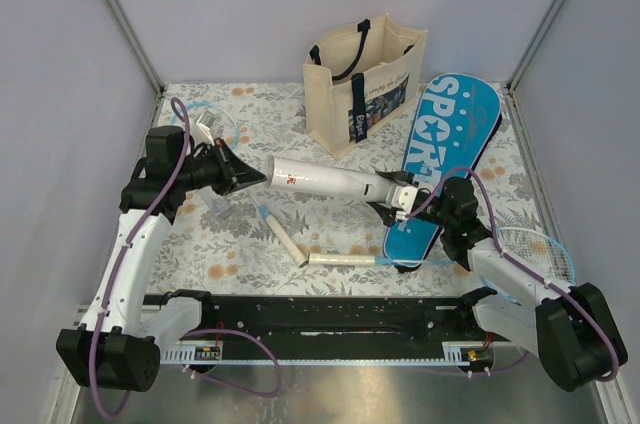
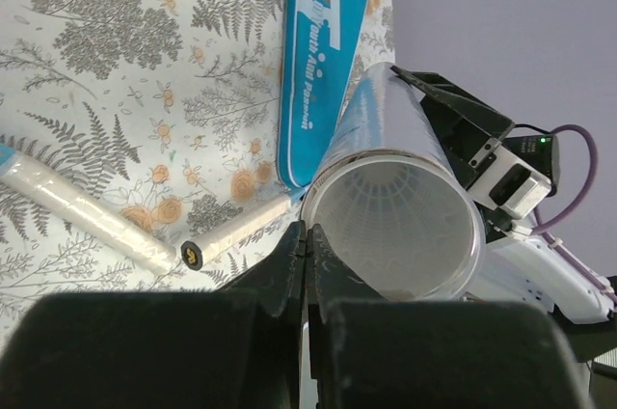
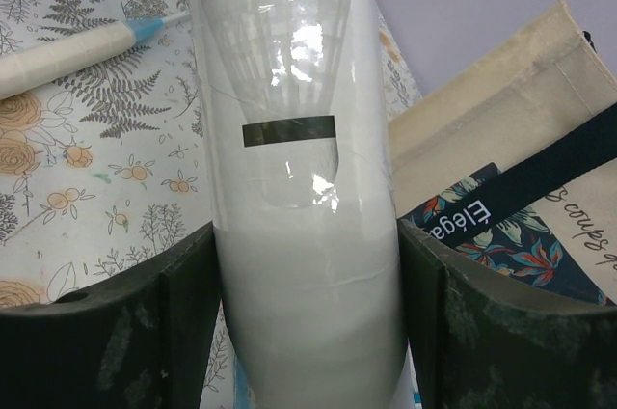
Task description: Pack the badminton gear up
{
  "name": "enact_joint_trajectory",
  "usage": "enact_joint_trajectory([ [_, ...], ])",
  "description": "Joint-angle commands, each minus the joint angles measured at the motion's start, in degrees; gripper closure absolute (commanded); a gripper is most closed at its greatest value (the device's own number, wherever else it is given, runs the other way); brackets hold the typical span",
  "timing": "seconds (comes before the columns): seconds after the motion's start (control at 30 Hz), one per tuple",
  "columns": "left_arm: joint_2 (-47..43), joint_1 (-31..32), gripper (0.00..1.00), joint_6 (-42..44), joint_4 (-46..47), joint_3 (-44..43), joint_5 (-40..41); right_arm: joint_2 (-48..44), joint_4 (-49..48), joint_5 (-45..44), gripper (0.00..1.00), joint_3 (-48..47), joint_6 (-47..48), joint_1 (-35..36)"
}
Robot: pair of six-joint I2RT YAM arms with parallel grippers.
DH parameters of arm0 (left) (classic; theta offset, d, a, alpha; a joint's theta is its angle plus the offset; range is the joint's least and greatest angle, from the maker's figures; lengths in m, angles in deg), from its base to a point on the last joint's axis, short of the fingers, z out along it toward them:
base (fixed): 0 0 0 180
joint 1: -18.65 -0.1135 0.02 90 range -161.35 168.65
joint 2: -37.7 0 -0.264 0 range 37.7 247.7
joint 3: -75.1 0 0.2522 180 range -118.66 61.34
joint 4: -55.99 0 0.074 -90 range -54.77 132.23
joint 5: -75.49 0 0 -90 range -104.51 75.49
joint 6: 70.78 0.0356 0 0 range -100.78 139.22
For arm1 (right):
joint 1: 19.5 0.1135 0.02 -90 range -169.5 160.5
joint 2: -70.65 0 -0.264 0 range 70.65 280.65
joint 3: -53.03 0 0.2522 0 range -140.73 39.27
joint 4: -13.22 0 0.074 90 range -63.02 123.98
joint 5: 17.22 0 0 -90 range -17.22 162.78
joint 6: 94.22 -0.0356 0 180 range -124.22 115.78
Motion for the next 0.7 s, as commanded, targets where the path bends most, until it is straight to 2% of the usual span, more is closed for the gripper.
enact_joint_trajectory([
  [0.0, 0.4, 1.3, 1.0, 3.8, -2.1, -3.6, 3.6, -2.1, -0.4, 0.6, 0.69, -3.9, 2.4, 1.7],
  [0.47, 3.5, 6.4, 0.99, 9.5, -9.9, -8.4, 15.3, -1.2, 2.6, -3.8, 0.69, -4.4, 3.1, 4.5],
  [0.67, 5.0, 7.2, 1.0, 13.7, -14.7, -10.3, 15.8, -1.8, 2.6, -3.2, 0.69, -4.1, 3.9, 4.5],
])
